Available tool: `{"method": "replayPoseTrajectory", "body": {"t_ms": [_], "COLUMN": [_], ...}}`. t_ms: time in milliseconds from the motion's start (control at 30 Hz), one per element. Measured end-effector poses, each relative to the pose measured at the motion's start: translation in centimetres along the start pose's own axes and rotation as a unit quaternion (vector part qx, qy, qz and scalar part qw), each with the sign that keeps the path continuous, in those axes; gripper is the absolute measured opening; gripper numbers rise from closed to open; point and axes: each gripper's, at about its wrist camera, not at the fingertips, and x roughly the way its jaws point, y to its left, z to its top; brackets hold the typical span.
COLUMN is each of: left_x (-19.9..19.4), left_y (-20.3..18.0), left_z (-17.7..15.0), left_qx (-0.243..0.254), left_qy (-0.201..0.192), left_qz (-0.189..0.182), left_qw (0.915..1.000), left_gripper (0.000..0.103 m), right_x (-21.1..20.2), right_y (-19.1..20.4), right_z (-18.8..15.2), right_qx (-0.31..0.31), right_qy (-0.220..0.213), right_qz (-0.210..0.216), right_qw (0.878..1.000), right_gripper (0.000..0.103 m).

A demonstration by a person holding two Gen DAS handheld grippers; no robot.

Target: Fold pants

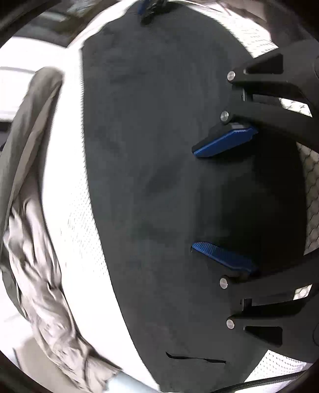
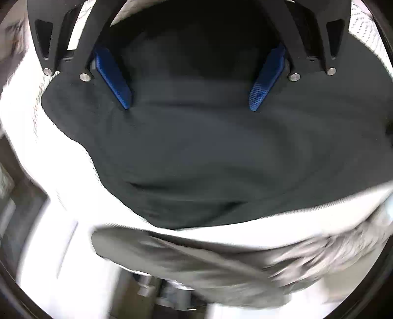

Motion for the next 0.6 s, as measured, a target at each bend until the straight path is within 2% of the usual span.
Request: {"method": "replayPoseTrajectory", "body": {"t_ms": [100, 167, 233, 333, 433, 600], "left_x": [-0.2, 0.4, 1.5, 3.2, 4.2, 4.2], "left_y": [-0.2, -1.6, -3.8, -6.1, -6.5, -6.5], "left_z": [0.9, 1.9, 3.0, 3.9, 4.2, 3.8], "left_qx": [-0.025, -0.018, 0.004, 0.035, 0.016, 0.007], "left_qy": [-0.01, -0.005, 0.01, 0.022, 0.038, 0.044], "left_qz": [-0.031, -0.045, -0.052, -0.022, -0.021, -0.021], "left_qw": [0.9992, 0.9988, 0.9986, 0.9989, 0.9989, 0.9988], "left_gripper": [0.07, 0.07, 0.07, 0.071, 0.074, 0.077], "right_x": [-1.2, -1.6, -1.3, -0.1, 1.5, 3.1], "right_y": [1.5, 4.4, 7.8, 12.0, 13.9, 14.1], "right_z": [0.5, 1.1, 1.8, 2.8, 3.4, 3.5], "right_qx": [-0.004, -0.038, -0.076, -0.116, -0.127, -0.129], "right_qy": [-0.016, -0.023, -0.021, -0.011, 0.008, 0.032], "right_qz": [0.001, 0.032, 0.044, 0.054, 0.034, 0.02], "right_qw": [1.0, 0.998, 0.996, 0.992, 0.991, 0.991], "right_gripper": [0.091, 0.091, 0.091, 0.091, 0.091, 0.091]}}
